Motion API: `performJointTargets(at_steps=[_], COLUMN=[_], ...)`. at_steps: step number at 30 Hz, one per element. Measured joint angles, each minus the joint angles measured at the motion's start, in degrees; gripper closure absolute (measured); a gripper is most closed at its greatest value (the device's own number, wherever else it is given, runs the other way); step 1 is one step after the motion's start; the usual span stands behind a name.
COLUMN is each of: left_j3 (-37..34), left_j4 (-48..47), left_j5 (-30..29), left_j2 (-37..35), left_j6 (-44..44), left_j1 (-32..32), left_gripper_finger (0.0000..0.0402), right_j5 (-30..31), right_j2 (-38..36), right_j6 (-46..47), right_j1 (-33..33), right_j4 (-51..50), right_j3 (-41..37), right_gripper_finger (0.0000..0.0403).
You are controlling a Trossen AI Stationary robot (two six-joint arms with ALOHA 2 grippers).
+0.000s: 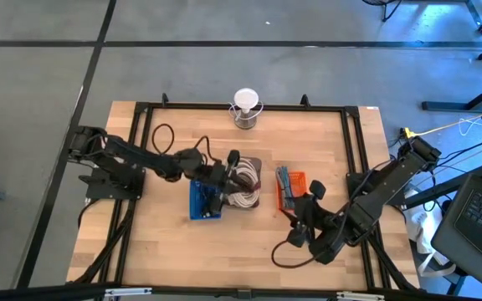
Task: Pick & Place USB Port
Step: Put the pink charger cable into the orange bin
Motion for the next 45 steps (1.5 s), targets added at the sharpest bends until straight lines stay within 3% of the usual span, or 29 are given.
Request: performJointTargets(at_steps=[9, 18, 25, 33, 38, 42, 45], left_j3=[1.44, 1.45, 1.51, 1.54, 1.58, 1.58, 1.56], left_j4=[0.04, 0.00, -0.75, -1.15, -1.15, -1.97, -4.80], left_j5=[2.29, 3.25, 3.40, 4.21, 3.93, 2.92, 3.17], left_j2=[0.00, 0.00, 0.00, 0.00, 0.00, 0.00, 0.07], left_j6=[-1.50, -1.56, -1.56, -1.54, -2.20, -2.11, -2.13], left_j1=[3.02, 2.45, 2.43, 2.40, 2.43, 2.10, 1.61], left_gripper_finger=[0.0398, 0.0398, 0.0398, 0.0397, 0.0369, 0.0326, 0.0290], right_j5=[8.70, 2.24, -3.02, -4.61, -3.76, 0.77, 5.86], right_j2=[-0.04, -0.07, -0.07, -0.10, -0.37, -1.45, -3.83], right_j6=[-27.09, -38.95, -42.85, -45.84, -46.33, -45.26, -39.22], right_j1=[-2.20, -9.22, -12.92, -13.79, -13.79, -13.52, -13.09], right_j4=[23.20, 33.79, 36.91, 37.82, 37.32, 33.91, 26.70], right_j3=[0.00, 0.00, 0.00, 0.00, 0.00, 0.00, 0.00], right_gripper_finger=[0.0234, 0.0234, 0.0276, 0.0386, 0.0391, 0.0391, 0.0391])
